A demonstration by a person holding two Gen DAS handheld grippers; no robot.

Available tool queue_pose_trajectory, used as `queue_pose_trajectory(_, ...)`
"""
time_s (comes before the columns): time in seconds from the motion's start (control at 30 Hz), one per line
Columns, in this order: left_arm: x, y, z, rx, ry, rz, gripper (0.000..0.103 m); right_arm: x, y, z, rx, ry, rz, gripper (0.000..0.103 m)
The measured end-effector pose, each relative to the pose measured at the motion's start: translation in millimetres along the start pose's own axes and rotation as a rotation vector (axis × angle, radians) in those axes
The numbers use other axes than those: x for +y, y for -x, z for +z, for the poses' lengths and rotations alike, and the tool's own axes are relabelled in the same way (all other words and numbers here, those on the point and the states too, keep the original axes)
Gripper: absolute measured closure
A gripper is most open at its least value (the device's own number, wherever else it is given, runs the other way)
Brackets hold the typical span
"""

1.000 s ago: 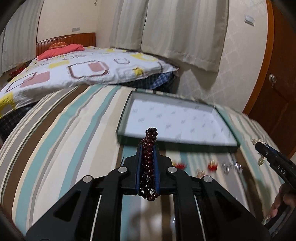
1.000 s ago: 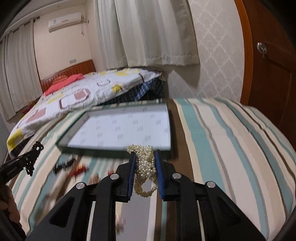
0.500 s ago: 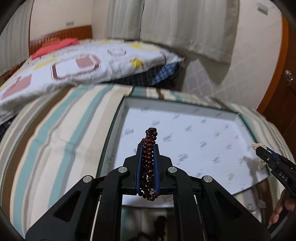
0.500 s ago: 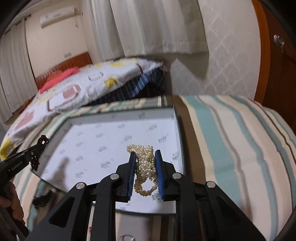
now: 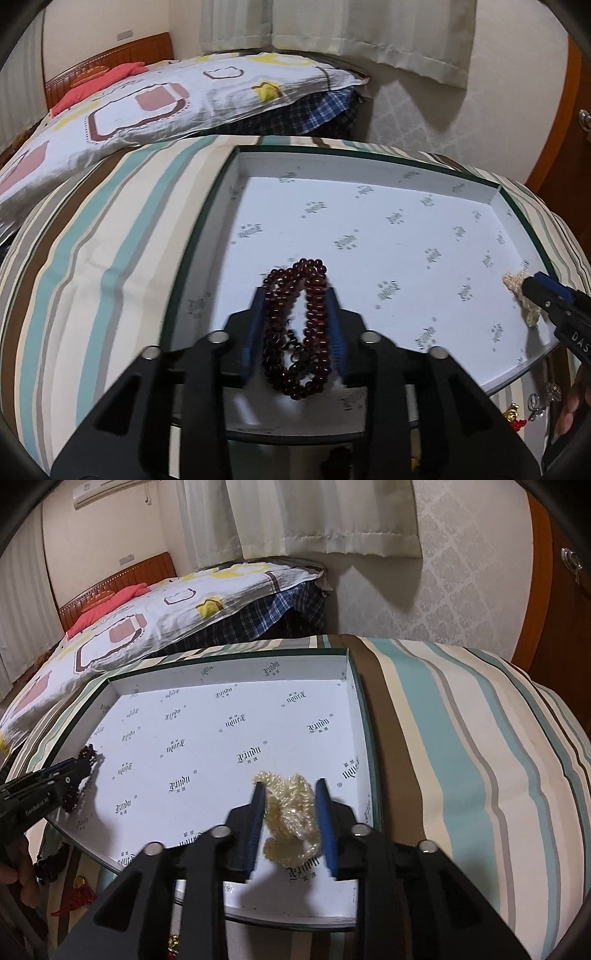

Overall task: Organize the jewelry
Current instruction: 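Carry bead bracelet into the box with left tool while right tool places the pearl strand, then withdraw left tool from the box while right tool grasps the gold pearl brooch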

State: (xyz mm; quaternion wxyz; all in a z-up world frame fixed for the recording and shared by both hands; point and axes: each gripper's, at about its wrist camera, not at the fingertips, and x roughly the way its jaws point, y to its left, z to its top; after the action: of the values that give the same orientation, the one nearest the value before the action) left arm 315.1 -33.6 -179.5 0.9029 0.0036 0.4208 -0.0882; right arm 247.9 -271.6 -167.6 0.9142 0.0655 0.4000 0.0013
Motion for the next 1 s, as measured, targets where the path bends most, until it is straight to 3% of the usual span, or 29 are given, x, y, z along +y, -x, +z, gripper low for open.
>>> queue_pose_trajectory(0.17,-5,2,1,-0.013,-0.009,-0.014,0.052,1,5,2,-0.025,0.000,0.010,0.062)
queue_pose_trajectory(0.2,-6,3,1,-0.022,-0.013,-0.008,0.043,1,9,2,-0.034,-0.001,0.013,0.062)
queue_pose_trajectory(0.27,-7,9,1,-0.049,-0.009,0.012,0.034,1,15,3,-0.048,0.000,0.012,0.061)
queue_pose_trajectory(0.63,-4,61,-11,-0.121,0.032,0.024,0.030,12,72,-16,-0.127,0.017,-0.002,0.056)
queue_pose_trajectory(1.0,-6,133,-71,-0.190,0.069,0.052,0.028,20,114,-76,-0.132,0.016,-0.004,0.055)
